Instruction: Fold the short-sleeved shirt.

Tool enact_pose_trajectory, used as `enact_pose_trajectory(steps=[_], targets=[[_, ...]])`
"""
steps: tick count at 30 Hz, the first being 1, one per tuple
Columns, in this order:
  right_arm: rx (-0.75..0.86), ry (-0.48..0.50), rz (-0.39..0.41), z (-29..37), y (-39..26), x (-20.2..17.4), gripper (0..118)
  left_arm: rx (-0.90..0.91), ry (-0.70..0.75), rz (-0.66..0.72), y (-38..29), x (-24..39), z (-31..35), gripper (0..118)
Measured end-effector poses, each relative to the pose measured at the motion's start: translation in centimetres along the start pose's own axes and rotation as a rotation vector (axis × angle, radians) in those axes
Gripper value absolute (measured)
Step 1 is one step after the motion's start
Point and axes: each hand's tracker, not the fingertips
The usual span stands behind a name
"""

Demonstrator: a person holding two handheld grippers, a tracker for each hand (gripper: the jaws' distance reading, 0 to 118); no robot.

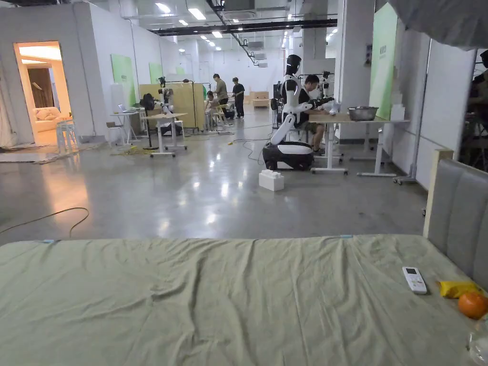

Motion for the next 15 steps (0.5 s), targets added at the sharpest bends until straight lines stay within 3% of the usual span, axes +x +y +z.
enact_pose_trajectory(steps=[7, 12, 15], targets=[[0.090, 0.091, 0.081, 1.4, 2.8, -4.6, 1, 0.335, 0.300, -0.068, -0.4, 1.0, 17.1, 94], [0.159, 0.122, 0.150, 2.1, 4.1, -7.7, 1, 0.372, 0.531, -0.216, -2.1, 2.8, 22.4, 93], [0.182, 0.179, 0.179, 2.6, 4.6, -8.5, 1, 0.339, 0.533, -0.205, -2.2, 2.4, 23.5, 76]])
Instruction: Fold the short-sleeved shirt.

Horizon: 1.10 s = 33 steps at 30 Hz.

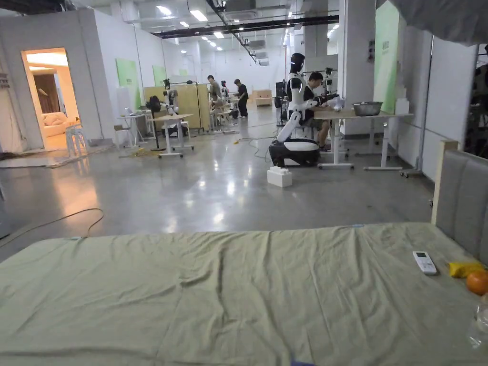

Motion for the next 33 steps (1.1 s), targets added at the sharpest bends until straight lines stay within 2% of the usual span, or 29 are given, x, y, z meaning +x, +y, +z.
enact_pose_trajectory(steps=[3, 4, 6, 10, 18, 23, 30, 33], targets=[[0.023, 0.031, -0.003, 0.2, 0.0, -0.5, 1, -0.050, -0.092, 0.099, 0.1, -1.1, 0.4, 18], [0.029, 0.039, -0.009, 0.0, 0.1, -0.4, 1, -0.043, -0.164, 0.168, 0.0, -1.6, 0.4, 11], [0.021, 0.064, -0.038, -0.6, -0.5, -0.2, 1, -0.039, -0.156, 0.197, -0.2, -1.3, 0.3, 1], [-0.032, -0.015, -0.037, -1.5, -1.6, -0.3, 1, -0.071, -0.092, 0.118, -1.3, -0.5, -1.1, 0], [-0.027, -0.088, 0.004, -1.8, -1.6, 0.4, 1, -0.109, -0.093, 0.061, -1.7, 0.7, -3.5, 0], [-0.003, -0.127, 0.101, -2.5, -1.4, -0.2, 1, -0.115, -0.094, 0.089, -2.0, 0.3, -4.4, 0], [-0.018, -0.125, 0.079, -3.3, -1.5, -0.6, 1, -0.127, -0.071, 0.118, -2.3, -0.6, -5.7, 0], [-0.019, -0.128, 0.081, -3.4, -1.8, -0.6, 1, -0.165, -0.038, 0.066, -2.5, -0.1, -6.3, 0]])
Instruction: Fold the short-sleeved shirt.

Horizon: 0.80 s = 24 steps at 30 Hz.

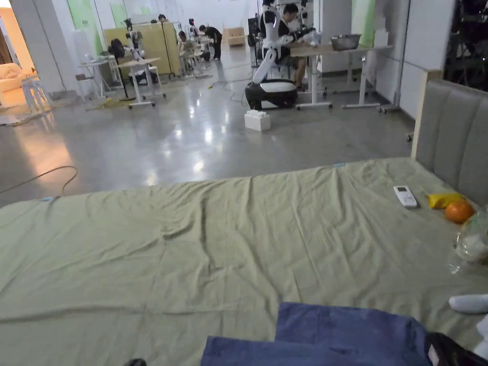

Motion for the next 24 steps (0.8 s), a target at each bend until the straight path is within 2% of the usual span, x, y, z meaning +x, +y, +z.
enact_pose_trajectory(steps=[5, 13, 14, 15, 16, 17, 18, 20, 22, 24], targets=[[-0.034, -0.006, 0.010, -0.2, -0.5, 0.1, 1, -0.027, -0.021, 0.041, -0.3, 0.0, -1.4, 0], [-0.043, -0.010, 0.032, -0.7, -1.2, 1.2, 0, -0.122, -0.055, 0.002, -2.5, 0.7, -7.8, 1], [-0.052, -0.005, 0.034, -0.8, -1.2, 1.3, 0, -0.169, -0.075, 0.014, -2.8, 0.5, -9.7, 9], [-0.063, -0.008, 0.031, -0.9, -1.4, 1.5, 0, -0.229, -0.115, 0.036, -3.1, 0.3, -11.7, 24], [-0.068, -0.018, 0.029, -0.9, -1.7, 1.7, 0, -0.302, -0.167, 0.077, -3.7, -0.2, -14.5, 50], [-0.079, -0.019, 0.022, -1.0, -2.0, 2.1, 0, -0.358, -0.210, 0.132, -4.4, -0.8, -17.2, 67], [-0.097, -0.016, 0.010, -1.1, -2.3, 2.4, 0, -0.409, -0.238, 0.163, -5.2, -1.2, -19.6, 76], [-0.141, -0.010, 0.000, -1.0, -3.1, 3.2, 0, -0.510, -0.209, 0.147, -7.4, -1.2, -25.2, 77], [-0.164, -0.039, 0.011, -0.8, -4.1, 3.8, 0, -0.588, -0.098, 0.094, -9.0, -1.1, -30.0, 77], [-0.219, -0.072, -0.018, -1.1, -5.2, 4.7, 0, -0.669, -0.114, 0.128, -10.4, -1.3, -33.5, 77]])
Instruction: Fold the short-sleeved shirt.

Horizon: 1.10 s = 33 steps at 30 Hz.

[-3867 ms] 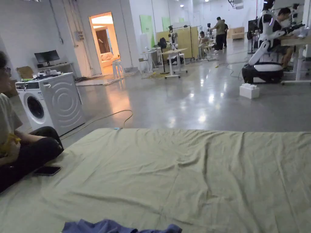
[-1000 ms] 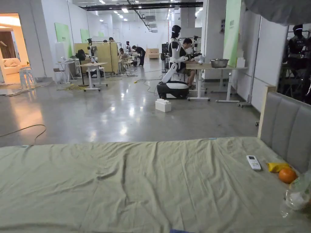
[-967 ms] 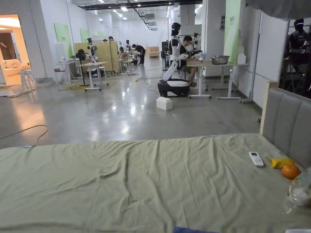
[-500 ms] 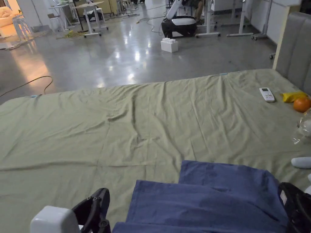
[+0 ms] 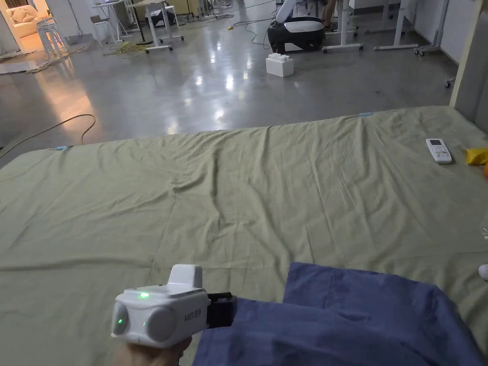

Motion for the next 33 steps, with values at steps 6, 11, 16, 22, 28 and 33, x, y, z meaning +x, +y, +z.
enact_pose_trajectory(steps=[6, 11, 16, 22, 28, 33], targets=[[-0.087, -0.062, -0.042, -0.8, -1.7, 2.8, 0, -0.183, 0.030, 0.023, 0.3, -1.0, -8.2, 77], [-0.141, -0.096, -0.049, -1.7, -2.9, 4.4, 0, -0.233, 0.087, 0.029, 0.1, -0.7, -10.4, 69], [-0.180, -0.104, -0.044, -3.1, -3.4, 5.1, 0, -0.220, 0.122, -0.166, -0.7, 3.3, -9.1, 8], [-0.235, 0.052, -0.014, -10.1, 0.1, 6.7, 35, -0.289, 0.170, -0.274, -1.0, 4.9, -11.7, 8], [-0.392, 0.159, 0.299, -26.4, 6.2, 7.4, 80, -0.392, 0.147, -0.266, 0.8, 3.9, -13.6, 8], [-0.619, 0.236, 0.588, -38.9, 5.5, 7.5, 85, -0.449, 0.124, -0.212, 1.8, 3.6, -13.5, 8]])
